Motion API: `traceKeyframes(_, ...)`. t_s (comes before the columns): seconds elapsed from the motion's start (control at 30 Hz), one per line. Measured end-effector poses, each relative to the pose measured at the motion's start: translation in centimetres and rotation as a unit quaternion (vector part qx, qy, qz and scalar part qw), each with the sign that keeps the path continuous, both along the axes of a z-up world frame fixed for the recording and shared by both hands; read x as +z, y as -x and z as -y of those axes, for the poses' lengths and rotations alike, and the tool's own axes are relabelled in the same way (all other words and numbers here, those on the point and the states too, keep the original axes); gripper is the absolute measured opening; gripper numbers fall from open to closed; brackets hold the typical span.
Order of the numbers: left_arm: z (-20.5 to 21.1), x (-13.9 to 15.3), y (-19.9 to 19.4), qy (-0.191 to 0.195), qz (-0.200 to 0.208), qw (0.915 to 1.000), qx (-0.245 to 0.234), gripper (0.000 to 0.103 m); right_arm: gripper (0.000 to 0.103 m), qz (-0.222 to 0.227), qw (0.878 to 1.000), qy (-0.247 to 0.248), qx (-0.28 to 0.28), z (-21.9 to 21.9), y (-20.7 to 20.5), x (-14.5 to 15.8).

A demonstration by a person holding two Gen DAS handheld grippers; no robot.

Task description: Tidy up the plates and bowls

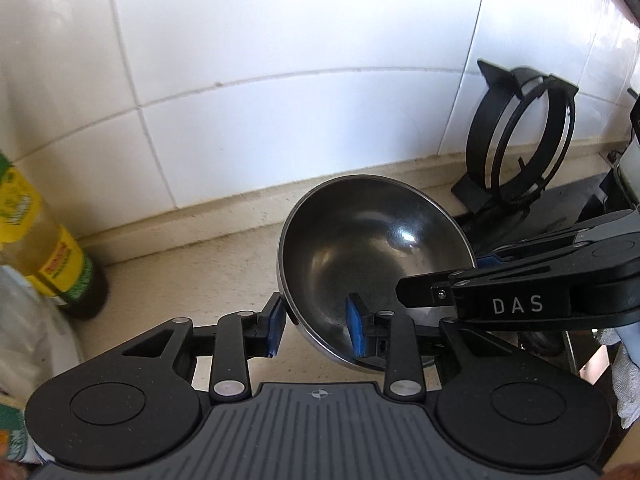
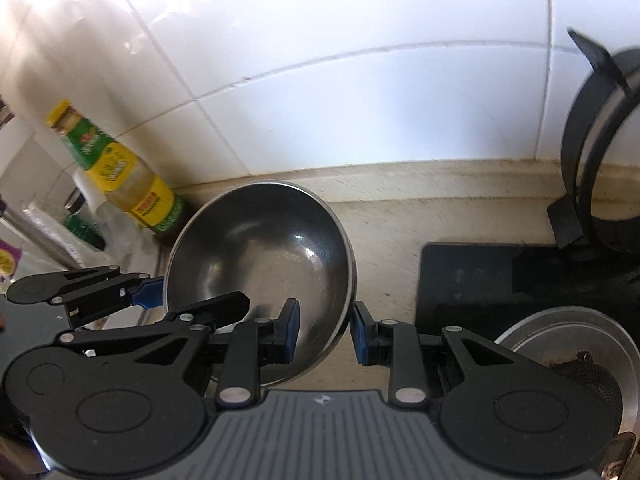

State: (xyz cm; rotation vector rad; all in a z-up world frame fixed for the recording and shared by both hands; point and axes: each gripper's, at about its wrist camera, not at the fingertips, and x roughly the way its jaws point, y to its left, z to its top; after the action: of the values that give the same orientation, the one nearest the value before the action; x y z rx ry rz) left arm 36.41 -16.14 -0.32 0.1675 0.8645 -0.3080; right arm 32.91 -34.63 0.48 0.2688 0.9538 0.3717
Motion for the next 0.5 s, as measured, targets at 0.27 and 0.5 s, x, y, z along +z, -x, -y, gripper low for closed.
traceKeyframes(0.27, -2.4, 2.5, 2.8, 0.010, 0.029, 0.9993, 0.023, 0.040, 0.042, 0.026, 0.999, 0.008, 0.023, -2.6, 2.2, 2.6)
traceKeyframes(0.5, -4.4, 3.6, 5.0, 0.016, 0.041, 0.9982, 0.041, 0.040, 0.042, 0.035, 0.998, 0.013, 0.040, -4.7, 3.9, 3.8)
